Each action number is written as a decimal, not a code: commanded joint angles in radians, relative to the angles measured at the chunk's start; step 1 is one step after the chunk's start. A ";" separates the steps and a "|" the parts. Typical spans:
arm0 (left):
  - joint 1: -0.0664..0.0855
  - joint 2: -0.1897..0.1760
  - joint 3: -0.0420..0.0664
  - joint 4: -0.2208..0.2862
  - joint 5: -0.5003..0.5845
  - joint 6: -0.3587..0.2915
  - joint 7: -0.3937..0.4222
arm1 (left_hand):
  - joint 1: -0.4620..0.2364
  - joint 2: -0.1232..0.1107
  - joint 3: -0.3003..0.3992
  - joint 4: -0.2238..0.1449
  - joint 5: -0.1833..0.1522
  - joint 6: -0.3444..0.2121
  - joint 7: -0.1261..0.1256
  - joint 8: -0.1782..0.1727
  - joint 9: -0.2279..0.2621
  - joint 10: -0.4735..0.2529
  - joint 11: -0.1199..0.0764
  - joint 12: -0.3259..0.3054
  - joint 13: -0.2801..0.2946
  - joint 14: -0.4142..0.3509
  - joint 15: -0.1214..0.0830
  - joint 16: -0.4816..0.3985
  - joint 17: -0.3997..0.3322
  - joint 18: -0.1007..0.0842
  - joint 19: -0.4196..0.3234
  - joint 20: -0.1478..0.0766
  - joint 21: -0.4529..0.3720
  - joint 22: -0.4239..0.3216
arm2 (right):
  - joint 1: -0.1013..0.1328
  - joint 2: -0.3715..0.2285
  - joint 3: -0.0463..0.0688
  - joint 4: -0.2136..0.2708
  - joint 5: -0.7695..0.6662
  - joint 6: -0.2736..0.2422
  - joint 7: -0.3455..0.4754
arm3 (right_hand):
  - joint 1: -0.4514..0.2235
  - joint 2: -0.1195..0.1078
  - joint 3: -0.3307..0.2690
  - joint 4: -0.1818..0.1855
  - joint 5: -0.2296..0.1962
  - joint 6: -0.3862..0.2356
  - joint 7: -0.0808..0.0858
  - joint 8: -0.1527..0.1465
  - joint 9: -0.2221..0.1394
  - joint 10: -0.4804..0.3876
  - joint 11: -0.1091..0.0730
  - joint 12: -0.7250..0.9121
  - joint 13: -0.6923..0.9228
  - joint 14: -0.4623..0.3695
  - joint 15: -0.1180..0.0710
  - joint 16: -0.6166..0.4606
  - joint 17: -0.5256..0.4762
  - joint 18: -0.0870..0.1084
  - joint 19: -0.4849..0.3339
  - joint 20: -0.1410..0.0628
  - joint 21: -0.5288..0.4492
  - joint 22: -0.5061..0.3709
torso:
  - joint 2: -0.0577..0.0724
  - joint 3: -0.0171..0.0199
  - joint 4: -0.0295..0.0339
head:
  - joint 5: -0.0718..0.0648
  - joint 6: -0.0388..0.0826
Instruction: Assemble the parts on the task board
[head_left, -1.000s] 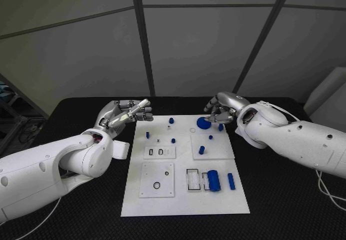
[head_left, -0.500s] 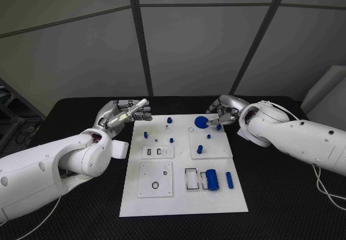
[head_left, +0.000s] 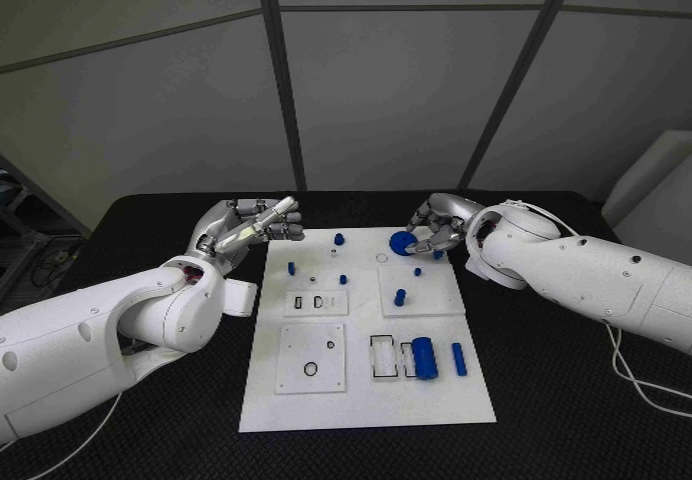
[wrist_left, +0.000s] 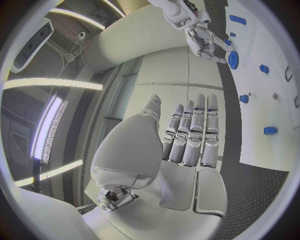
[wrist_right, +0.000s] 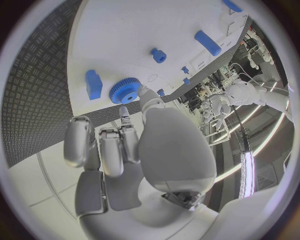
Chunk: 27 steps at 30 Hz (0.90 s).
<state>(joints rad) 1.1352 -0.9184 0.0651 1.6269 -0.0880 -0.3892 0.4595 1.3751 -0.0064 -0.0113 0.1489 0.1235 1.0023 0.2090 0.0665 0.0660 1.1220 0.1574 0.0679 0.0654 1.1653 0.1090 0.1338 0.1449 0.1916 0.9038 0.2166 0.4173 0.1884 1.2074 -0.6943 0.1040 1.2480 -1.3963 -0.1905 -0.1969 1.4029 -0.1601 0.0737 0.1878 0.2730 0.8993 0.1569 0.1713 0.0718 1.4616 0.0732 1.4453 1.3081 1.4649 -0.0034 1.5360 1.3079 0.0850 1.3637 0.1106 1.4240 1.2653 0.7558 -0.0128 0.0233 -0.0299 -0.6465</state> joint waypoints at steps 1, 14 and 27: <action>0.001 0.002 0.001 0.000 -0.004 0.014 0.002 | 0.003 0.007 0.002 -0.006 -0.004 0.000 0.003 0.000 0.000 -0.002 -0.002 -0.002 0.000 -0.007 -0.001 -0.007 0.001 -0.011 -0.006 0.001 0.001 -0.001 | 0.002 0.010 0.001 -0.009 -0.007 0.032 -0.022 | 0.007 0.006 -0.001 0.007 0.003 -0.001 0.003 0.007 0.000 0.017 0.001 0.009 0.119 0.090 0.005 0.008 0.185 -0.019 0.009 0.001 0.007 0.004 | 0.000 -0.0001 -0.0001 | -0.001 -0.002; 0.001 0.003 0.001 -0.002 -0.004 0.015 0.000 | 0.003 0.007 0.002 -0.006 -0.004 0.000 0.003 0.000 0.000 -0.002 -0.002 -0.002 0.000 -0.007 -0.001 -0.007 0.001 -0.011 -0.006 0.001 0.001 -0.001 | 0.002 0.032 0.001 -0.033 -0.012 0.033 -0.036 | 0.008 0.012 0.000 0.009 0.005 0.001 0.004 0.012 0.000 0.025 0.002 0.023 0.135 0.092 0.006 0.011 0.195 -0.021 0.014 0.002 0.012 0.013 | 0.000 0.0006 -0.0011 | 0.000 -0.006; 0.001 0.006 0.001 -0.006 -0.004 0.019 -0.004 | 0.003 0.007 0.001 -0.007 -0.004 0.000 0.004 -0.001 0.000 -0.002 -0.002 -0.002 0.000 -0.007 -0.001 -0.008 0.001 -0.011 -0.007 0.001 0.001 -0.002 | 0.002 0.049 0.001 -0.045 -0.035 0.037 -0.052 | 0.006 0.020 0.001 0.011 0.007 0.007 0.004 0.018 0.001 0.026 0.002 0.026 0.139 0.093 0.007 0.014 0.202 -0.023 0.019 0.002 0.016 0.021 | 0.000 0.0005 -0.0006 | -0.001 -0.010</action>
<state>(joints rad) 1.1352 -0.9138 0.0651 1.6206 -0.0880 -0.3853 0.4552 1.3751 -0.0064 -0.0113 0.1490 0.1235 1.0023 0.2090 0.0666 0.0660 1.1221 0.1574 0.0679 0.0654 1.1653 0.1090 0.1298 0.1447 0.1915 0.9038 0.2166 0.4166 0.1885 1.2079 -0.6469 0.1052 1.2041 -1.4121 -0.1639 -0.2370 1.4117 -0.1504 0.0739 0.1931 0.2766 0.8993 0.1569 0.1855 0.0719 1.4615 0.0732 1.4666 1.3079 1.4649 -0.0035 1.5455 1.3077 0.0694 1.3746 0.1144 1.4349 1.2851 0.7559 -0.0121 0.0221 -0.0307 -0.6557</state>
